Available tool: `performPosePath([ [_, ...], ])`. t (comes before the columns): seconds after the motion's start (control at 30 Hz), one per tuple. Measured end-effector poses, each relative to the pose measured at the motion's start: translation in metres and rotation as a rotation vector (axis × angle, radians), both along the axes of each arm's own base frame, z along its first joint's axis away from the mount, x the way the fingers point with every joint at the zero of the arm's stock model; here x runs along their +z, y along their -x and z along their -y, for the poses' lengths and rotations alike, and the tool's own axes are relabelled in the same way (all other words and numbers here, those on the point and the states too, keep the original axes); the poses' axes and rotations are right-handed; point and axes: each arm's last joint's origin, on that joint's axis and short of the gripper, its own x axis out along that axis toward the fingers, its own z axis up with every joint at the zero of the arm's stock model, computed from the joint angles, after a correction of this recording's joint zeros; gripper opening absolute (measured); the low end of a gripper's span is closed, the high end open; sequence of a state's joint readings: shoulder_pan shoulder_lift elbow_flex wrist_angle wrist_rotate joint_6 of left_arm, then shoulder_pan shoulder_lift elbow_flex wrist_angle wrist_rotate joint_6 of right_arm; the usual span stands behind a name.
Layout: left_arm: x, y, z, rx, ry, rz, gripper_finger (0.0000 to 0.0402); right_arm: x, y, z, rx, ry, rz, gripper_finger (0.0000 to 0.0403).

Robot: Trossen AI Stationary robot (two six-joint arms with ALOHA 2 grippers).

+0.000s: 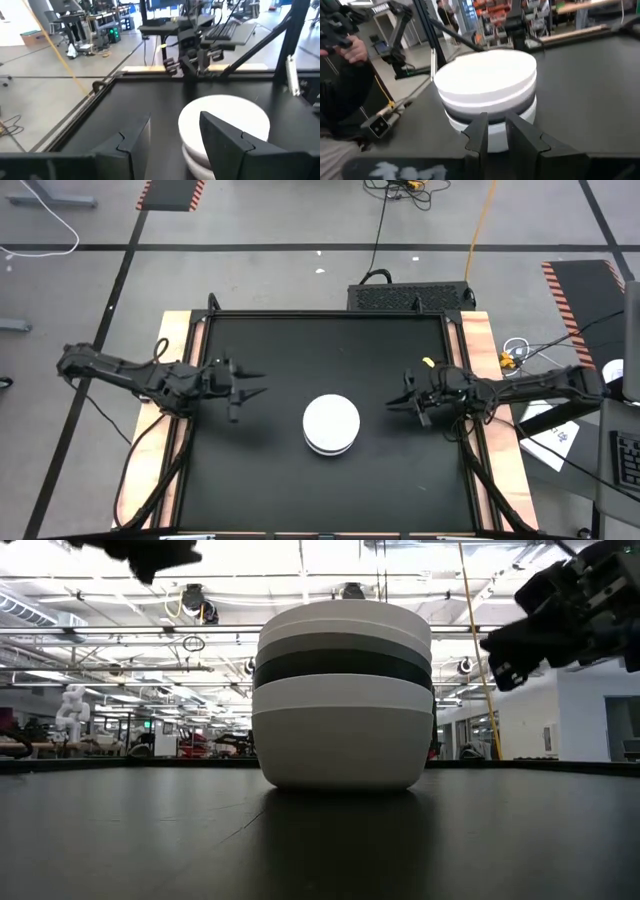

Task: Nest bowls inside each other
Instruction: Return to Home Position

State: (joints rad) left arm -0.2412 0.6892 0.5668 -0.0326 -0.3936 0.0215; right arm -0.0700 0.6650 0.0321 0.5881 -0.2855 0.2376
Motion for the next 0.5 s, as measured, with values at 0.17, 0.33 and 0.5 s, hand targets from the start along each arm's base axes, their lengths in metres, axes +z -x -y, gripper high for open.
performPosePath([
  [0.17,-0.021,0.012,-0.005,0.022,-0.024,-0.014,0.0172,-0.005,-0.006,-0.003,-0.011,0.037,-0.048,0.0061],
  [0.33,-0.038,0.015,-0.007,0.036,-0.017,-0.033,0.0172,0.02,-0.024,-0.011,0.021,0.104,0.043,0.0061],
  [0.5,-0.047,0.015,-0.007,0.02,-0.011,-0.04,0.0172,0.039,-0.047,-0.022,0.073,0.14,0.067,0.0061],
])
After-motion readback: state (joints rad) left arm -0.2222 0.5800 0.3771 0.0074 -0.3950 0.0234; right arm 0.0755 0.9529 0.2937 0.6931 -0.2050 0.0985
